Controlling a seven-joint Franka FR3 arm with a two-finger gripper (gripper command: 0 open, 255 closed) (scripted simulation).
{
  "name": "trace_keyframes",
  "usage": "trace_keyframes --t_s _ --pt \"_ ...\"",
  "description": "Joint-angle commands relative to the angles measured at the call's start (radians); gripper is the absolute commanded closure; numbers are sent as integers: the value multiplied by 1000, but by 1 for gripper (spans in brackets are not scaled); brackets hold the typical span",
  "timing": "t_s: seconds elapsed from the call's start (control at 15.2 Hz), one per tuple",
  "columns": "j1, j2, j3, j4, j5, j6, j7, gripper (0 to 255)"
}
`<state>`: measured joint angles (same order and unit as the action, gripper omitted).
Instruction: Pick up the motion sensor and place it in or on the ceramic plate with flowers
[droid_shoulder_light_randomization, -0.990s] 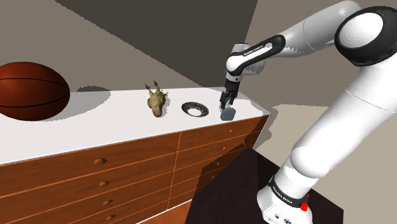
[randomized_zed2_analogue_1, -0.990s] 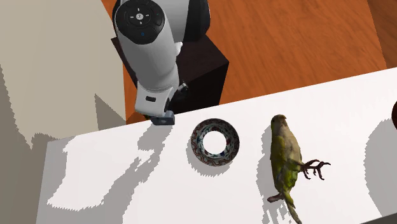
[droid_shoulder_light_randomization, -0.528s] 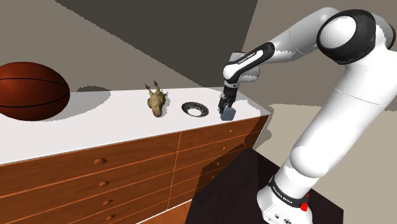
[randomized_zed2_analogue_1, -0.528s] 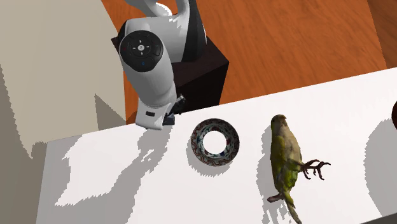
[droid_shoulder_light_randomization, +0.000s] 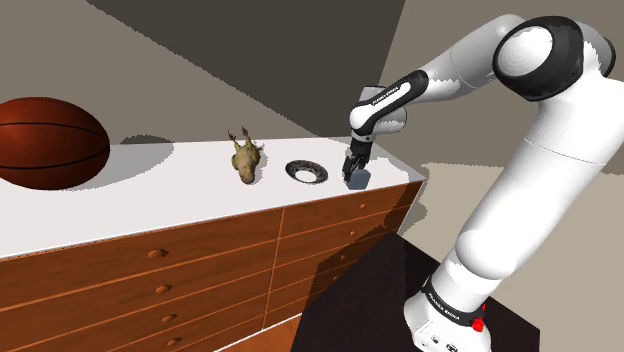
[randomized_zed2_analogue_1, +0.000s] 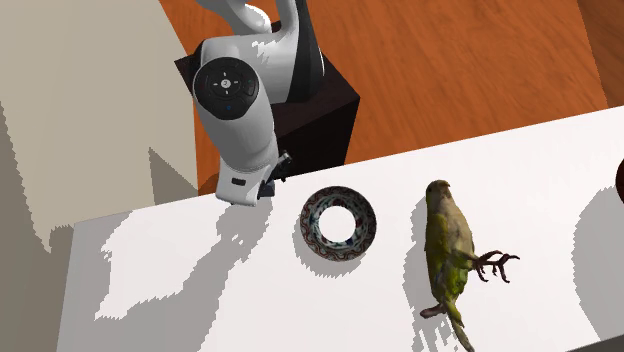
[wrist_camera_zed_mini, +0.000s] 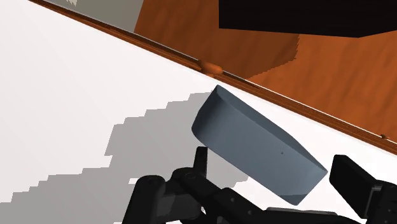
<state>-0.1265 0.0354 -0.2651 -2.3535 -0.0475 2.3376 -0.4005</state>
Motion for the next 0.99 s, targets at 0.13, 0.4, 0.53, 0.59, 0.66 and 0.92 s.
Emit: trace_keyframes --t_s 0.13,0.4,0.53,0.59,0.66,0.92 --pt "0 0 0 0 0 0 0 255" --pt "0 0 0 0 0 0 0 255" --pt "0 0 0 0 0 0 0 255" --pt "0 0 0 0 0 0 0 255" --pt "0 0 0 0 0 0 0 255" --pt "1 -29 0 13 -8 -41 5 255"
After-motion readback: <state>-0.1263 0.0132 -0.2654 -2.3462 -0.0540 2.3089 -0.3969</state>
